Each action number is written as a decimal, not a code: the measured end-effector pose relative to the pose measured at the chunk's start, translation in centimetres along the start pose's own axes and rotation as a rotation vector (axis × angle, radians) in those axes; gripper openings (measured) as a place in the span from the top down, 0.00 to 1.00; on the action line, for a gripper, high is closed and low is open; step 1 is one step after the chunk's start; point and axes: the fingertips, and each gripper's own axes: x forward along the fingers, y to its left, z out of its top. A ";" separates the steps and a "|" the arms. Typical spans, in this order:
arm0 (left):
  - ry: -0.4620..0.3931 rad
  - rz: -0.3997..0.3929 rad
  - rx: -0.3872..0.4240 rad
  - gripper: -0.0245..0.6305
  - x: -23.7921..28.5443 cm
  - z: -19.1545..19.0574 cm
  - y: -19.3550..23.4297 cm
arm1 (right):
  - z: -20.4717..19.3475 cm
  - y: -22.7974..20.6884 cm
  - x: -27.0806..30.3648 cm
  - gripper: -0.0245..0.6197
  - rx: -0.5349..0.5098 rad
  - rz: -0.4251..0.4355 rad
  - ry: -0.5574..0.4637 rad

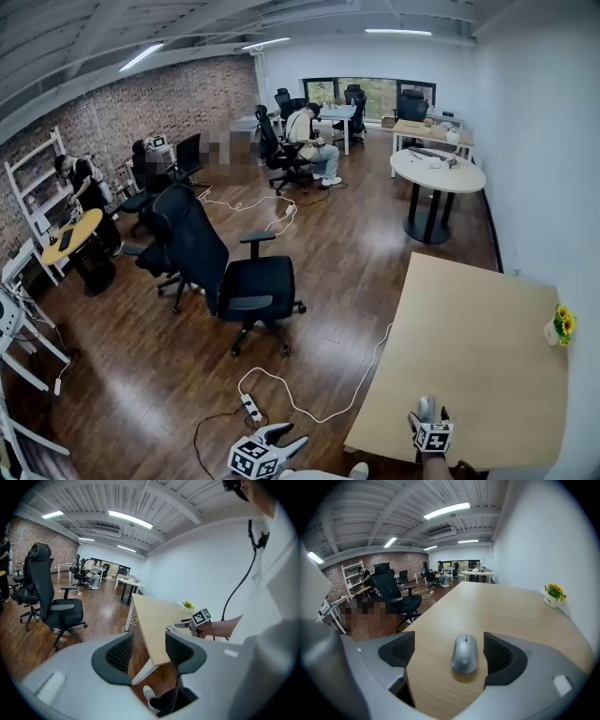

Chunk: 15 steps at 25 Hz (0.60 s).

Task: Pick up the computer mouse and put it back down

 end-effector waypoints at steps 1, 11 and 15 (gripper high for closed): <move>0.006 -0.018 0.010 0.67 0.1 -0.1 0.2 | 0.4 1.0 -1.0 0.24 -0.002 0.015 -0.014; 0.011 -0.160 0.082 0.67 0.0 0.6 0.4 | 1.3 7.9 -13.5 0.24 0.043 0.041 -0.102; 0.019 -0.212 0.103 0.67 0.0 0.4 -0.2 | 1.4 10.2 -17.0 0.24 0.047 0.021 -0.137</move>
